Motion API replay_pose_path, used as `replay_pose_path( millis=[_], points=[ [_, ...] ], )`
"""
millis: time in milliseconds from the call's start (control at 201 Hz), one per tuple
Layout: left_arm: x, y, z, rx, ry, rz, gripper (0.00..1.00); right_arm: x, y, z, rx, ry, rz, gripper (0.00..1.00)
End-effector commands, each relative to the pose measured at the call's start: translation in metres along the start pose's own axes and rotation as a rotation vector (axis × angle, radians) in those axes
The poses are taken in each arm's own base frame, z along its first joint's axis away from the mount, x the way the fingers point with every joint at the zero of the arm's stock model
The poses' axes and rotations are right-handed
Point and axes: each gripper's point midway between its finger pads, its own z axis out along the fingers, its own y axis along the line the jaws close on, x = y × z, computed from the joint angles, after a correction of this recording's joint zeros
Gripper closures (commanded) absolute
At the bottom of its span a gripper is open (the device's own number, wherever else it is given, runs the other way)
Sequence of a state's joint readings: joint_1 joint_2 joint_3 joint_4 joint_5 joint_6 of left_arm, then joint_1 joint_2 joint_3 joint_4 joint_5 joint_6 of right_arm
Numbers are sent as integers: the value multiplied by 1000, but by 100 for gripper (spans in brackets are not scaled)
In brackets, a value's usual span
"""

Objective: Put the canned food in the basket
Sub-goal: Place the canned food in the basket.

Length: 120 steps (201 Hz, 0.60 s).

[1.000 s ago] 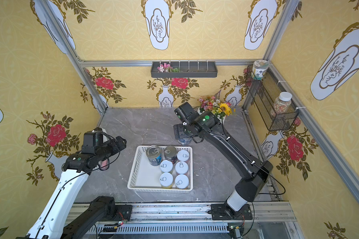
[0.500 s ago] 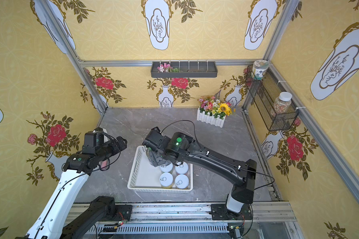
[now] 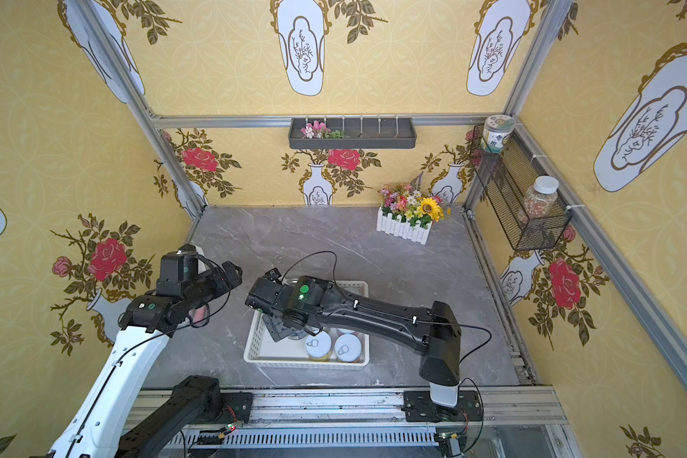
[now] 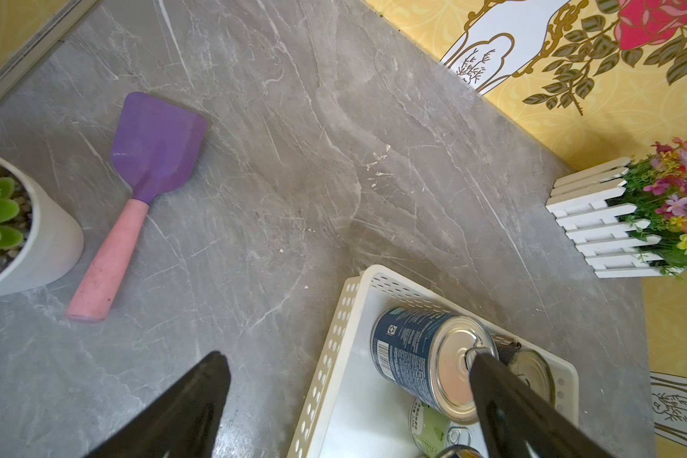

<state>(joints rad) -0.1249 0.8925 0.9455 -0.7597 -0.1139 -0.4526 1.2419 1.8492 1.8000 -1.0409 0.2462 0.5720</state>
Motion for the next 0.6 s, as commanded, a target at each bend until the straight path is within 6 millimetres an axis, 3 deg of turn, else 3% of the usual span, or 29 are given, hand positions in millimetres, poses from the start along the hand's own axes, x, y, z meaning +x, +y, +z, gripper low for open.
replay_pose_path(
  millis=[0,593],
  points=[
    [0,1,1,-4,-4,1,0,-19,12,6,-29,-67,25,25],
    [1,0,1,-2,0,3,0,2,23,61,-3,36,-5,25]
  ],
)
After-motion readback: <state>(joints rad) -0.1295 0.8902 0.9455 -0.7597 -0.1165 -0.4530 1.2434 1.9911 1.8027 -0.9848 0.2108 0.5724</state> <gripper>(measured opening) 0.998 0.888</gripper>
